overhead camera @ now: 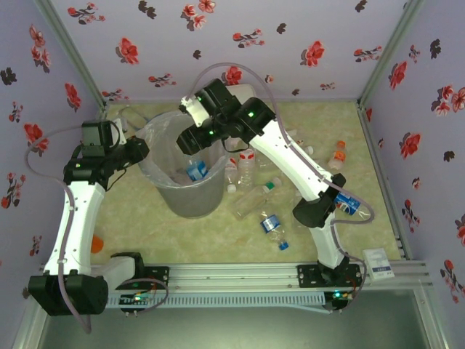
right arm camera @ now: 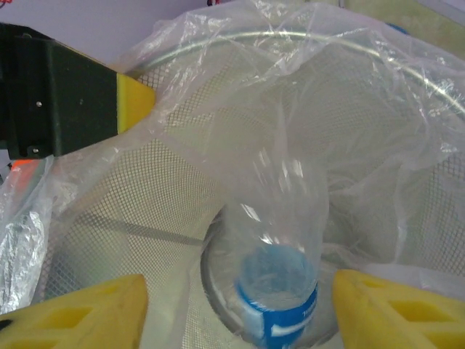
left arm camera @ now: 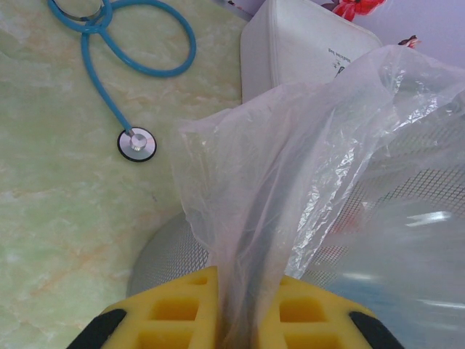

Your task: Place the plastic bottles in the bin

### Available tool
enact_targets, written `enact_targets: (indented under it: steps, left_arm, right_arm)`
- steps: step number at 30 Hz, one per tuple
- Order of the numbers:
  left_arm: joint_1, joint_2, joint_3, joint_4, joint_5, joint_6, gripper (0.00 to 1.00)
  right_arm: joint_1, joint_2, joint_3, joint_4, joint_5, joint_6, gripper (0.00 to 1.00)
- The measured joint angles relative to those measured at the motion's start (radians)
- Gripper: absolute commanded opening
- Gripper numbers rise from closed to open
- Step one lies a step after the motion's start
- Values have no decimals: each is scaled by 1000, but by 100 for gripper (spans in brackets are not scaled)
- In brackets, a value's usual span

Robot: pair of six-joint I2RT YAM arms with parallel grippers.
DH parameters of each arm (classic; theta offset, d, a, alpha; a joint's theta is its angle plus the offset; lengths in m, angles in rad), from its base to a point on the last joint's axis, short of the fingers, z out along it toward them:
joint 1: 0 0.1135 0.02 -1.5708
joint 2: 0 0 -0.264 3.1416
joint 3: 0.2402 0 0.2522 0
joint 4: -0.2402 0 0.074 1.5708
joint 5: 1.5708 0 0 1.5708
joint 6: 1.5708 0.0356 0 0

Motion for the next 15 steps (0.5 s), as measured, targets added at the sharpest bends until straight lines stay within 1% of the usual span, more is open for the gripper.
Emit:
enact_targets:
  steps: [3,9,11,15]
  left_arm:
    - [0,2,0,2,2,4,10]
    - [-2,2,-1,4,1,4,9]
    - [-2,2,-1,4,1,4,9]
    - [-2,2,-2,5,1,4,9]
  right_arm:
    - [0,0,2,9,0,-1,75]
    - [-19,-24,9,28,11,0,73]
    - [-43,-57,-8,46,24,4,72]
    - [-125,-183,-134,96,65,31,71]
